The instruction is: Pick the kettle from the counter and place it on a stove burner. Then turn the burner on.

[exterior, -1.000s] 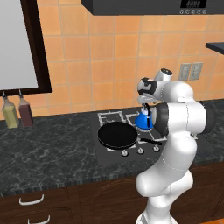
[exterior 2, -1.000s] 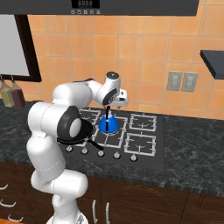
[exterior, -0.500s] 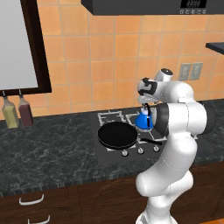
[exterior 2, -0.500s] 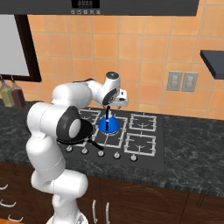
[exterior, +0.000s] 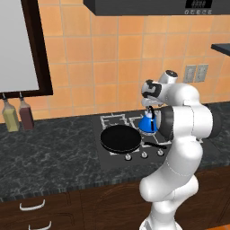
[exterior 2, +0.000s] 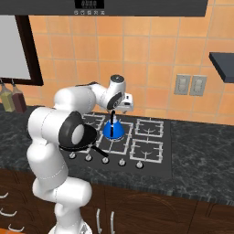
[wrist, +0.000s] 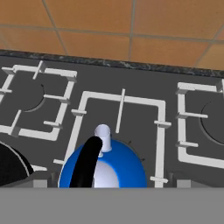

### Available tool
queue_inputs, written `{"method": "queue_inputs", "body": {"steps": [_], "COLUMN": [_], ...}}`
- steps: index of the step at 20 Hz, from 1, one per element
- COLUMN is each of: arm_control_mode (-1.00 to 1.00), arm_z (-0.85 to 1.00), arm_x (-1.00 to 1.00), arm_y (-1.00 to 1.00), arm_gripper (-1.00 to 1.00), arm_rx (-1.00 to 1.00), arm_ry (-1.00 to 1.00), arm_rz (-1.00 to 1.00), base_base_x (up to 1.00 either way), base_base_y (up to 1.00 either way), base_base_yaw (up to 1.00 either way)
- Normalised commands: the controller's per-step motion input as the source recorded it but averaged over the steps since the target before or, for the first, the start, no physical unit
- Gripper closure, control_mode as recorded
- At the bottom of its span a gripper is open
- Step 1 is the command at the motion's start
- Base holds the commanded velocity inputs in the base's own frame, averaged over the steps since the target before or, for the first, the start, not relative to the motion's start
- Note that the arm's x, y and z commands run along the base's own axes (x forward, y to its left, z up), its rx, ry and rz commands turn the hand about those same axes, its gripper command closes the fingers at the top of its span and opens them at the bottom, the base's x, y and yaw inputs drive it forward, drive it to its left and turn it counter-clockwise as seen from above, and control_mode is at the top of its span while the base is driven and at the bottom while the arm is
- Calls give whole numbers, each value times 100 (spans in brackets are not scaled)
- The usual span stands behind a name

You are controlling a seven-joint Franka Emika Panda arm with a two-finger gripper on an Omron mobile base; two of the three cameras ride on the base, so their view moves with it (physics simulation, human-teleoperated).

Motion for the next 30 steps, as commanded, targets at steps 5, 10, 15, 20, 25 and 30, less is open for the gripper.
{"method": "queue_inputs", "body": {"steps": [5, 10, 15, 20, 25, 30], "arm_control_mode": [-100, -100, -100, -100, -100, -100], "arm_z": [0, -8, -39, 14, 16, 1], "arm_x": [0, 0, 1, -9, -67, -99], "arm_y": [0, 9, 24, 3, -13, -13], "arm_gripper": [-100, -100, -100, -100, -100, -100], "arm_rx": [0, 0, 0, 0, 0, 0], "arm_ry": [0, 0, 0, -4, -8, -1], "arm_rz": [0, 0, 0, 0, -1, -3], "base_base_x": [0, 0, 0, 0, 0, 0], "base_base_y": [0, 0, 0, 0, 0, 0], "base_base_yaw": [0, 0, 0, 0, 0, 0]}}
